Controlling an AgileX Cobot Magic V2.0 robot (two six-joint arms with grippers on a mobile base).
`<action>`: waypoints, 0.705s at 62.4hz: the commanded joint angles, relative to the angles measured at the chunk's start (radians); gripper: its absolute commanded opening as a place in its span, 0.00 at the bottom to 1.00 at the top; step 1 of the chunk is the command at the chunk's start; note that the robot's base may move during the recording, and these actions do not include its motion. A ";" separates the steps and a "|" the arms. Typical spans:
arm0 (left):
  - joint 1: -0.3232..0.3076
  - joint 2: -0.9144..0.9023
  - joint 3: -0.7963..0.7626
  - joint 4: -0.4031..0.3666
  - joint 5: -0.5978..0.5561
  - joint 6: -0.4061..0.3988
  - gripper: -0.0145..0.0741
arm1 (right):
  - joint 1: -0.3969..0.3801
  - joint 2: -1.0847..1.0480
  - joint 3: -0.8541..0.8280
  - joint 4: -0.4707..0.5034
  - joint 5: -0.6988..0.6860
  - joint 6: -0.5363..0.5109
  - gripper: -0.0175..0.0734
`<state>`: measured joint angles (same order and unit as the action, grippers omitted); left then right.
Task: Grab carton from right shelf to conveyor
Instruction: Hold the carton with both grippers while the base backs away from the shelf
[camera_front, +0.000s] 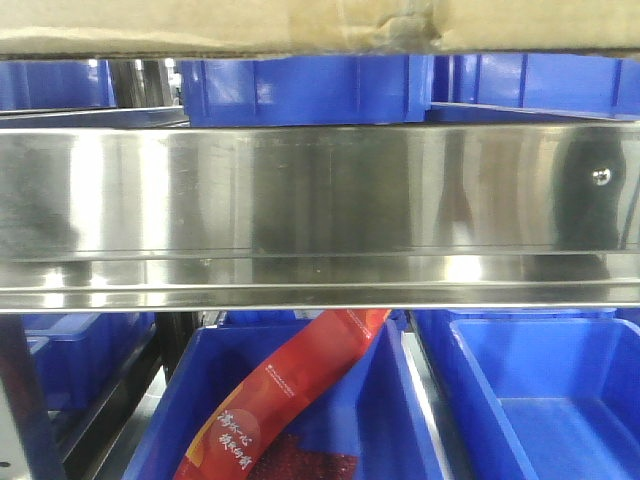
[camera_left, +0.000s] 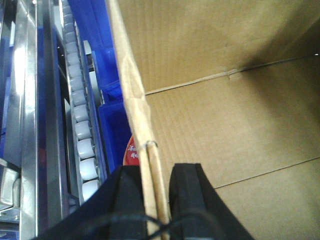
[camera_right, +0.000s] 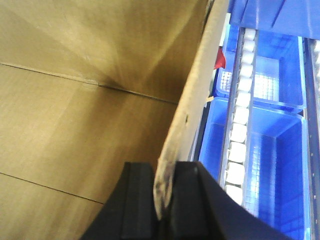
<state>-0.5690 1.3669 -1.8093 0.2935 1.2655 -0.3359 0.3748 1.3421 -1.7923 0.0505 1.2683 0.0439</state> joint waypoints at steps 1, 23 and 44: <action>-0.018 -0.014 -0.005 -0.035 -0.044 0.010 0.15 | -0.001 -0.010 0.000 0.024 -0.047 -0.016 0.12; -0.018 -0.014 -0.005 -0.017 -0.044 0.010 0.15 | -0.001 -0.010 0.000 0.024 -0.051 -0.016 0.12; -0.018 -0.014 -0.005 -0.017 -0.071 0.010 0.15 | -0.001 -0.010 0.000 0.024 -0.096 -0.016 0.12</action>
<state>-0.5690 1.3669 -1.8093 0.3115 1.2511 -0.3396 0.3748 1.3421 -1.7918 0.0505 1.2326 0.0439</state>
